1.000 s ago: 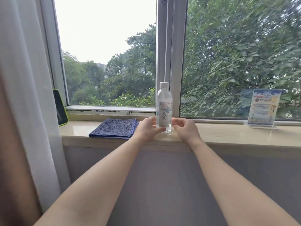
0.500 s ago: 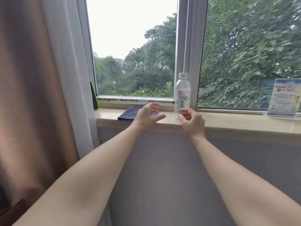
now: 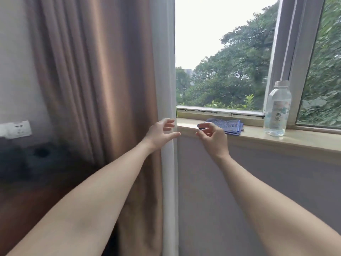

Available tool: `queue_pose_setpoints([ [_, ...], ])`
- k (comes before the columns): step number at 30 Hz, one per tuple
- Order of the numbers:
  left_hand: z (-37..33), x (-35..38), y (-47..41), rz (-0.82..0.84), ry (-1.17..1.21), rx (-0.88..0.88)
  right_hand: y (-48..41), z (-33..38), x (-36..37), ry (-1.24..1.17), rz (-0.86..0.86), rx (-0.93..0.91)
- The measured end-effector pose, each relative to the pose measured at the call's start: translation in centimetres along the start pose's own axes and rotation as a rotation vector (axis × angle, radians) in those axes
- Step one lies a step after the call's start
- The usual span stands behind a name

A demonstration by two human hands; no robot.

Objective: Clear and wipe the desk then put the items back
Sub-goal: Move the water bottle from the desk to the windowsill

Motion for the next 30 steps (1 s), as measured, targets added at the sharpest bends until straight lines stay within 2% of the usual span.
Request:
queue_pose_setpoints([
  [12,11.5,-15.5,12.3,-0.232,-0.160,-0.325,6.6,4.6,18.4,-0.211,0.306,-0.005],
  [18,14.9,-22.0,19.3,-0.303,-0.237,-0.475,11.5,6.8,27.1,-0.300,0.563,0.021],
  [30,21.1,-27.4,32.0,-0.377,-0.260,-0.777,21.3,8.8,38.9,-0.305,0.917,0.029],
])
Point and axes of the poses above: each hand's wrist, its own y-axis away from the middle knuckle, its own x-axis out of the palm, z = x × y, the point moved 1 cm from there along -y, towards the middle knuckle, and after that the axes turned 9 degrees about -y, right-handed, at the moved point
